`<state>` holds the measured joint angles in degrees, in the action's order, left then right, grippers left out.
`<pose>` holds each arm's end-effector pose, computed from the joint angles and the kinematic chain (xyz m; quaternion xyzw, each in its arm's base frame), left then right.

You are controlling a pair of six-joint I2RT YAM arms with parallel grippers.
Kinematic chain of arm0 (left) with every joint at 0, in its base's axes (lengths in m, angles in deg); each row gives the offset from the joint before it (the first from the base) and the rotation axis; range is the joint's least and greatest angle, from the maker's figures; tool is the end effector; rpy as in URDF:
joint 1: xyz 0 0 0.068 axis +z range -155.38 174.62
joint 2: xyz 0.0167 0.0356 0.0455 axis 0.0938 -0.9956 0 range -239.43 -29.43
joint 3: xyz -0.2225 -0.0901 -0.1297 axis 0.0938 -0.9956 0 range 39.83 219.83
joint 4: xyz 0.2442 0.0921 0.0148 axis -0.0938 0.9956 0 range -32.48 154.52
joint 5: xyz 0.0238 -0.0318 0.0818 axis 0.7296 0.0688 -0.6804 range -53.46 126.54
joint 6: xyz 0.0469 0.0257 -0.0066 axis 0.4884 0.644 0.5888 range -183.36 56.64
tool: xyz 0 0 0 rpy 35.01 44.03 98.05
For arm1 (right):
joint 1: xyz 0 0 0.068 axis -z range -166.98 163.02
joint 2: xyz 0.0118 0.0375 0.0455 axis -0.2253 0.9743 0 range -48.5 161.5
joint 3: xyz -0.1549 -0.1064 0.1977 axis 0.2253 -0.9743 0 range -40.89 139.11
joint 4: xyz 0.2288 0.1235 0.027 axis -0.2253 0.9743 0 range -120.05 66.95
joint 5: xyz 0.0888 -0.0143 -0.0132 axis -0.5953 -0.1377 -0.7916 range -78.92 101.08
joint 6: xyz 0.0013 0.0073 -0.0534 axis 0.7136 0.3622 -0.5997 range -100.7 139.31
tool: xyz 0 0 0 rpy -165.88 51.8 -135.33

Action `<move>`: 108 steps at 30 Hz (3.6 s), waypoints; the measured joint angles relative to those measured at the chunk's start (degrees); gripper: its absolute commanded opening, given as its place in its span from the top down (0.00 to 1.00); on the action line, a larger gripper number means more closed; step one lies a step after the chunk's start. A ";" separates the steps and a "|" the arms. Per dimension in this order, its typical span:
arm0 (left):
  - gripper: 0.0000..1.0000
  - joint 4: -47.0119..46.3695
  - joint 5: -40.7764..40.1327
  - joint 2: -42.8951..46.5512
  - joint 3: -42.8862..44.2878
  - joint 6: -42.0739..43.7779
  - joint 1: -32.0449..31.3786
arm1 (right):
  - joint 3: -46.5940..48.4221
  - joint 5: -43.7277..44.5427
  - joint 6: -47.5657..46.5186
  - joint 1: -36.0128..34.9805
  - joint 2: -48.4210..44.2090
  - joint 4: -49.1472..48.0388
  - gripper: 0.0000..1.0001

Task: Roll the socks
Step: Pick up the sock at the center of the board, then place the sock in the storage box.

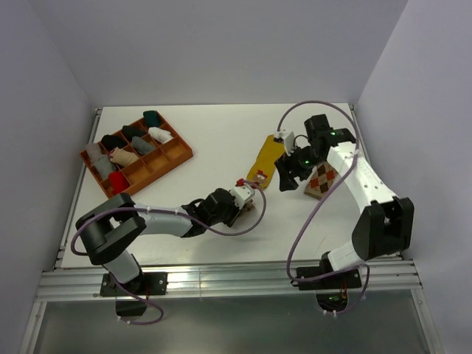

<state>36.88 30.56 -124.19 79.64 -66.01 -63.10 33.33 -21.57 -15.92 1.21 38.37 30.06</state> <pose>0.1751 -0.2704 0.1489 0.3866 0.7942 -0.1947 0.4264 0.2784 0.0778 0.2826 -0.4173 0.8532 0.2430 0.1971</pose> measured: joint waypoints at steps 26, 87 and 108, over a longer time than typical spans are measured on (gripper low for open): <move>1.00 23.37 -31.82 20.09 11.39 -16.85 24.35 | 1.90 5.31 8.15 8.72 -6.60 -1.03 0.12; 1.00 42.45 -44.83 -23.10 46.01 -14.60 29.18 | 4.07 6.25 8.33 8.72 0.63 -5.14 0.12; 1.00 48.15 -38.53 -14.38 45.00 -14.25 32.81 | 4.07 6.14 8.33 8.72 0.63 -5.11 0.12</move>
<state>85.03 -7.98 -138.57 124.64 -80.27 -30.29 37.39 -15.43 -7.59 9.93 39.01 24.95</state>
